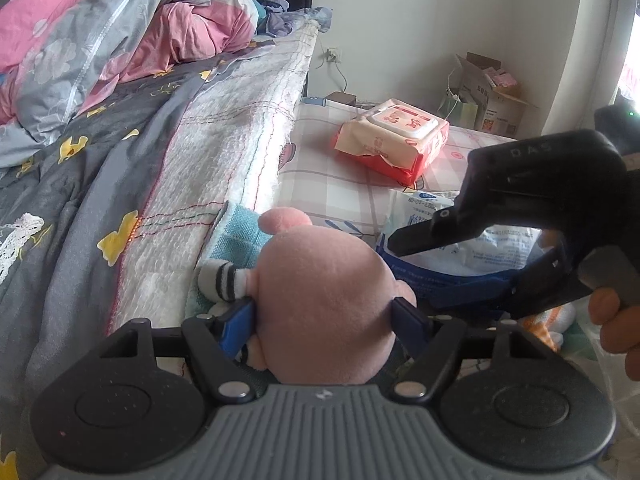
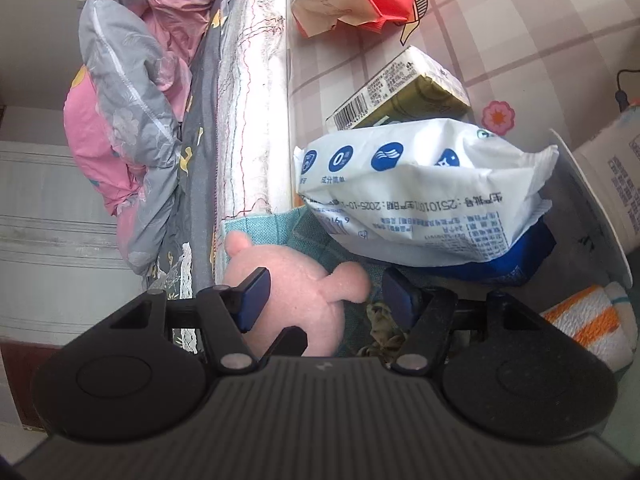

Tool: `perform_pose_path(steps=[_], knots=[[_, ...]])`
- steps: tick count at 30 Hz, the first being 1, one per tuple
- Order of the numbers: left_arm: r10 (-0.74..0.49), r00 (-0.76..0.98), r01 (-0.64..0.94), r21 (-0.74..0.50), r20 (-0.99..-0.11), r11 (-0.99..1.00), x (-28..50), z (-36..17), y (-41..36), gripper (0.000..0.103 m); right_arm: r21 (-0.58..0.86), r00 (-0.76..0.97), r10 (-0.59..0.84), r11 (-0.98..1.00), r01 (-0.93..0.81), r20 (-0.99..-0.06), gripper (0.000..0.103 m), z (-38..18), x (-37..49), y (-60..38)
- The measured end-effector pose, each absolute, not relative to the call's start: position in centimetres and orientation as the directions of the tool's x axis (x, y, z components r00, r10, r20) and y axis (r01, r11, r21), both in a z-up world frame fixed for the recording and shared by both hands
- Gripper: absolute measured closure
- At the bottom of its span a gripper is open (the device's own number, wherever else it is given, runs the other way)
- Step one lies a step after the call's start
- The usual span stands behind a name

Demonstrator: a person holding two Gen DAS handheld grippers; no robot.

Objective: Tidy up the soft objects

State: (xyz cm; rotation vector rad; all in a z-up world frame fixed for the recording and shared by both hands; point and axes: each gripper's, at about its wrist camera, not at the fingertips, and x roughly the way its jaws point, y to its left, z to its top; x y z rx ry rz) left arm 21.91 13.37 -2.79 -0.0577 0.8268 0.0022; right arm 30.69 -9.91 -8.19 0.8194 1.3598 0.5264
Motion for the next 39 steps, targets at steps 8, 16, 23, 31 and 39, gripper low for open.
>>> perform_pose_path(steps=[8,16,23,31,39], knots=[[-0.041,0.679,-0.033,-0.086,-0.733,0.996,21.9,-2.8,14.2,0.029,0.784,0.129,0.775,0.598,0.166,-0.618,0.041,-9.3,31.1,-8.8],[-0.048,0.68,-0.031,-0.094,-0.732,0.995,21.8,-2.9,14.4,0.029,0.822,0.126,0.82,0.527,0.219,-0.559,0.053,-10.3,31.3,-8.9],[-0.055,0.678,-0.035,-0.107,-0.733,0.994,21.8,-2.9,14.5,0.028,0.823,0.15,0.813,0.531,0.204,-0.562,0.083,-10.1,31.0,-9.4],[-0.054,0.677,-0.042,-0.112,-0.734,0.993,21.5,-2.5,14.3,0.028,0.827,0.157,0.814,0.535,0.174,-0.56,0.087,-9.6,30.4,-9.6],[-0.109,0.713,-0.036,-0.192,-0.692,0.981,19.3,0.7,14.5,0.03,0.879,0.19,0.858,0.471,0.079,-0.477,0.088,-5.2,28.7,-10.5]])
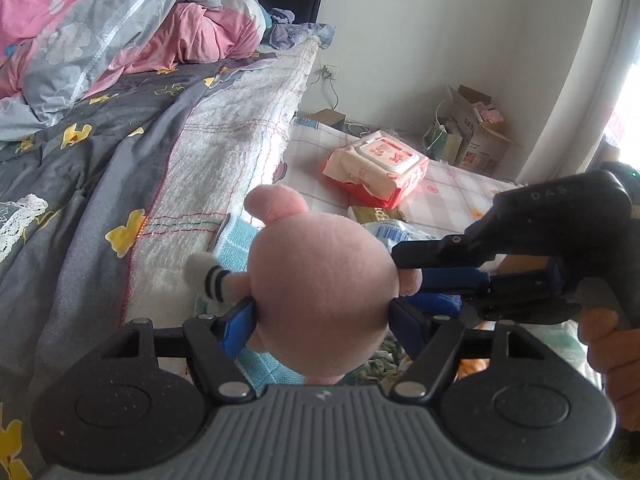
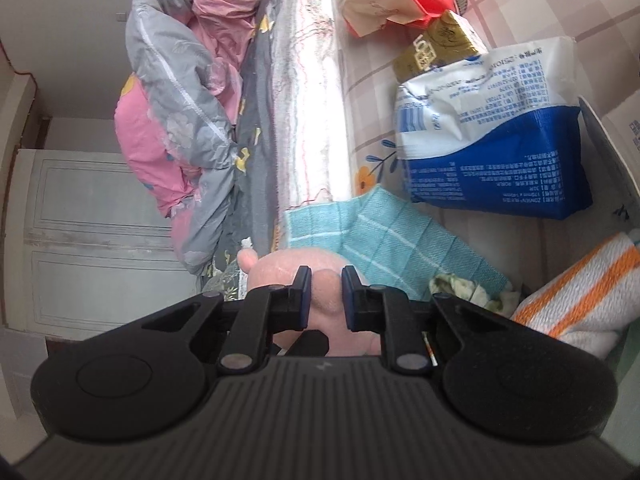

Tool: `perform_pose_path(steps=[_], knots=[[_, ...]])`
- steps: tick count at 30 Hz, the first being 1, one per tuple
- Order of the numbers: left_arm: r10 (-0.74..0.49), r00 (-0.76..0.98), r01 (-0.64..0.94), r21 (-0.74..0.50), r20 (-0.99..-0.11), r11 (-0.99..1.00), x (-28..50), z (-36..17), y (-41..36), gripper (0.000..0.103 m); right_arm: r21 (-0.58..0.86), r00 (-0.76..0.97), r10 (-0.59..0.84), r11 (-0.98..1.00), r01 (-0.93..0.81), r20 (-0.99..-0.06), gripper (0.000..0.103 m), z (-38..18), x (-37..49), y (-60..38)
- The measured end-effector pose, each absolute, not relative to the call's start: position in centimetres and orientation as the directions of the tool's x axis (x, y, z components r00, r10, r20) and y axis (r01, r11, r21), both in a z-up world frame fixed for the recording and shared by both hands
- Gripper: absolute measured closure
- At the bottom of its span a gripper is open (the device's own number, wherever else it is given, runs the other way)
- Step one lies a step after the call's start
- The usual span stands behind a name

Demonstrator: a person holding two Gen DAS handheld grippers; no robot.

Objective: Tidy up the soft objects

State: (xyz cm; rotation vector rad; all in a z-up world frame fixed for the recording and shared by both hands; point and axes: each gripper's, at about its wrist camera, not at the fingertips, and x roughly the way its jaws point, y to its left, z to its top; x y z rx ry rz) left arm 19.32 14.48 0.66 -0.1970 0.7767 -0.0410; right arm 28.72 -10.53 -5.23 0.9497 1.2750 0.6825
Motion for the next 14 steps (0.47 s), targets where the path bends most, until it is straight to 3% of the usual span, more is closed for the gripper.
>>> perform_pose_path(steps=[8,14], knots=[[-0.208,0.76,0.077,-0.232,-0.616,0.97,17.0,5.9,10.0,0.03,0.916,0.29,0.878,0.4,-0.005,-0.381,0.088,0.8,25.0,-16.3],[-0.362,0.745,0.256,-0.262,-0.56,0.931,17.3,9.0,2.7,0.029,0.922,0.448,0.834,0.385,-0.054,-0.322,0.088,5.5,20.9,-25.2]])
